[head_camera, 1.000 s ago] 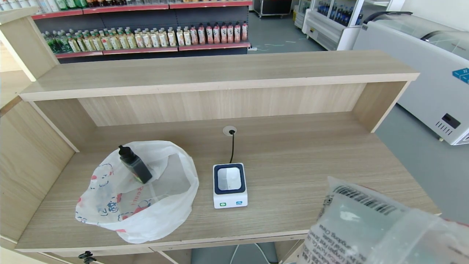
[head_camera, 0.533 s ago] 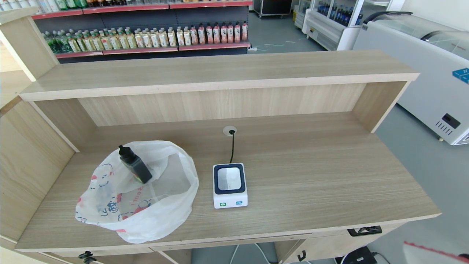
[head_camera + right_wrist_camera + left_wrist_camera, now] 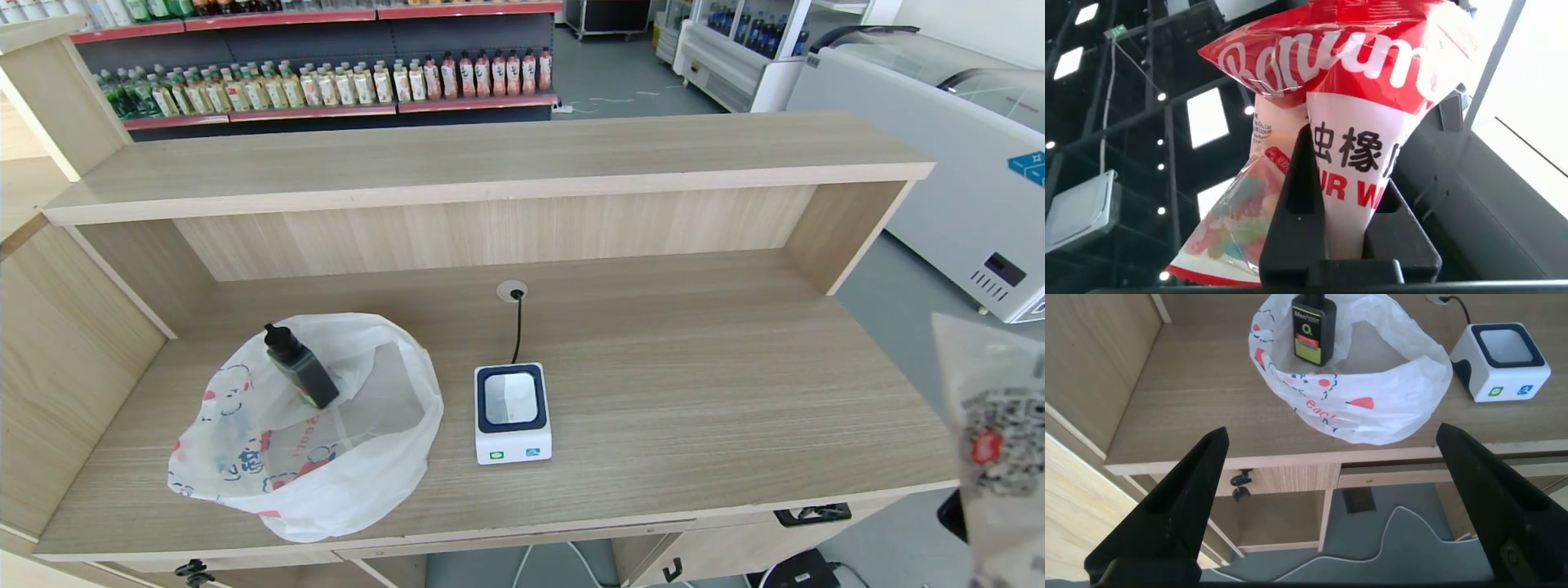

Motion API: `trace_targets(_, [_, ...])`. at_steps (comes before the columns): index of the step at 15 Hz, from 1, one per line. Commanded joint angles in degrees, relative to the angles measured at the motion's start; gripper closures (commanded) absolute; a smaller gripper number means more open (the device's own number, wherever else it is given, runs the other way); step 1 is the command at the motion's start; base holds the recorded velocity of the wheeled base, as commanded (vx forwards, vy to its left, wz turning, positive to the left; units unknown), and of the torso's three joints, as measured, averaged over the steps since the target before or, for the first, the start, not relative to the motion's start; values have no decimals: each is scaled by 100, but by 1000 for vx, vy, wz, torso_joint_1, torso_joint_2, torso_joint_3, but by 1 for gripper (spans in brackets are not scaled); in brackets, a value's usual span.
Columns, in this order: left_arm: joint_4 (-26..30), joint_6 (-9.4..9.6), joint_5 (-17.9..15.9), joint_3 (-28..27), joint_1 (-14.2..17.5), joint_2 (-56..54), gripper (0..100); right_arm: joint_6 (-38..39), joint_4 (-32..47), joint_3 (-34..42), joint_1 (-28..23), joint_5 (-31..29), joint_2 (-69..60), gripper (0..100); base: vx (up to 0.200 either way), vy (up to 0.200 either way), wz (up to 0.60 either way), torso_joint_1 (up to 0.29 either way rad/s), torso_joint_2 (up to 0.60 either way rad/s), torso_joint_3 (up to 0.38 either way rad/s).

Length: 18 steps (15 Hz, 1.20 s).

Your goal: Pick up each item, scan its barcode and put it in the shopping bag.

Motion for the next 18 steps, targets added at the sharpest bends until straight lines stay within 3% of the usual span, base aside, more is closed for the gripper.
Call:
trace_targets(1, [0,-6,0,0,2,-2,0,-458,-2,4,19,4,291,100,0,0,0,0,0,0])
trace_targets(5, [0,-6,0,0,2,-2,0,-458,24,-277,19,74,625,100,0,0,0,0,0,0])
trace_targets(7, [0,2,0,0,2,-2,0,-458,51,-532,116,443,862,100,0,0,0,0,0,0])
trace_targets(18, [0,-6,0,0,2,-2,0,-458,341,-673,134,1041,537,100,0,0,0,0,0,0])
